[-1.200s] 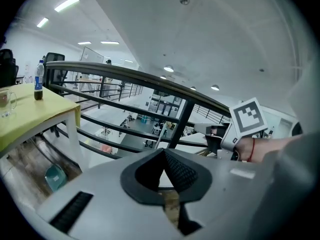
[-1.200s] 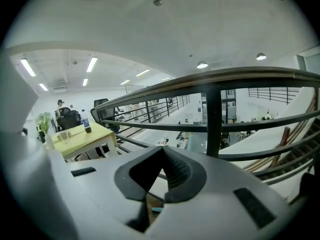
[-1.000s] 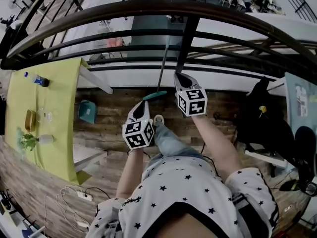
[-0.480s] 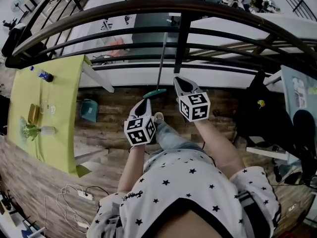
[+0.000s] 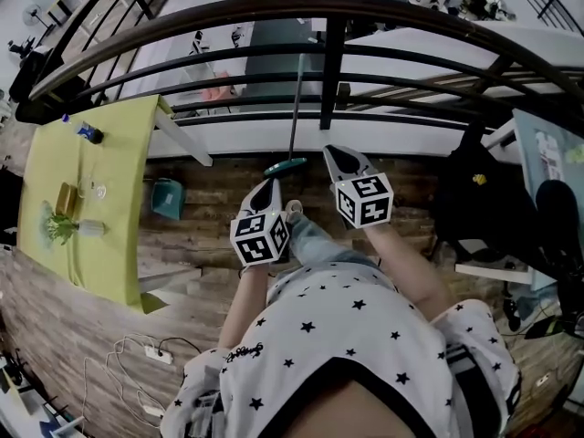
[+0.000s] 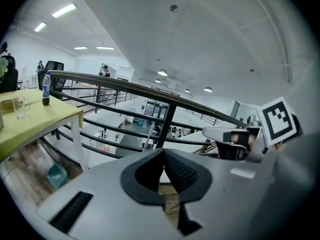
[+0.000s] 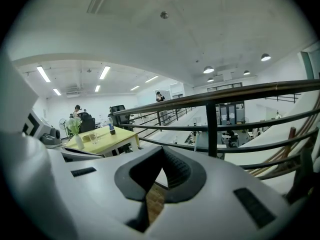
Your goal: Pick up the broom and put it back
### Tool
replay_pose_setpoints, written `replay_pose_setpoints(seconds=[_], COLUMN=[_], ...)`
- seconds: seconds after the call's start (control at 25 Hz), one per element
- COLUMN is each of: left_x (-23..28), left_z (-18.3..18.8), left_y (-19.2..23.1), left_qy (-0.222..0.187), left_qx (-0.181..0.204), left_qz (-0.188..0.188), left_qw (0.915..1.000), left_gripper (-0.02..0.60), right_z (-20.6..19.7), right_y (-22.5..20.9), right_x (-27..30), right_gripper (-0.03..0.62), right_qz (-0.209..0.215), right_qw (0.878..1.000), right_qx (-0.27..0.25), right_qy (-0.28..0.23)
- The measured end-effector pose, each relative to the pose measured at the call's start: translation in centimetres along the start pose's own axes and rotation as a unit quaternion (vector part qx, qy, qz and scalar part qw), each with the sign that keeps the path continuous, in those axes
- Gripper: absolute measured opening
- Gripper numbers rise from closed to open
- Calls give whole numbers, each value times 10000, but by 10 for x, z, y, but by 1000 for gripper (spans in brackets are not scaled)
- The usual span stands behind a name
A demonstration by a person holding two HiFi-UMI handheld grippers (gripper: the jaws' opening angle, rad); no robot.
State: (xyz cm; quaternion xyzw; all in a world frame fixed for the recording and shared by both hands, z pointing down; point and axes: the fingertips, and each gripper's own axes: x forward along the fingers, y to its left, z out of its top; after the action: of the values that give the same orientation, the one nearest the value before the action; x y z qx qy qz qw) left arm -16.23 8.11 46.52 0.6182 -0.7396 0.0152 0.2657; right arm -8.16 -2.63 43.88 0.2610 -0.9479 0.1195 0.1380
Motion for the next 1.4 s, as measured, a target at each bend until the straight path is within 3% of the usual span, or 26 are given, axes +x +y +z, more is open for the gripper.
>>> replay_pose_setpoints(seconds=[0.48,1.4], left_x=[-17,-20], left_z=[-5,-10], left_y=[-13,-6], left_qy=[-23,38], left_qx=[66,82], left_qz=[14,-47], left_qw=[10000,9999], left_gripper=[12,12], right_z=[-10,0], right_y=[6,16], right_x=[-28,-31], right_gripper=[-6,-8], right_qz=[62,34], right_qw=[9999,9995], right_qx=[118,149], right_qy=[-24,-272])
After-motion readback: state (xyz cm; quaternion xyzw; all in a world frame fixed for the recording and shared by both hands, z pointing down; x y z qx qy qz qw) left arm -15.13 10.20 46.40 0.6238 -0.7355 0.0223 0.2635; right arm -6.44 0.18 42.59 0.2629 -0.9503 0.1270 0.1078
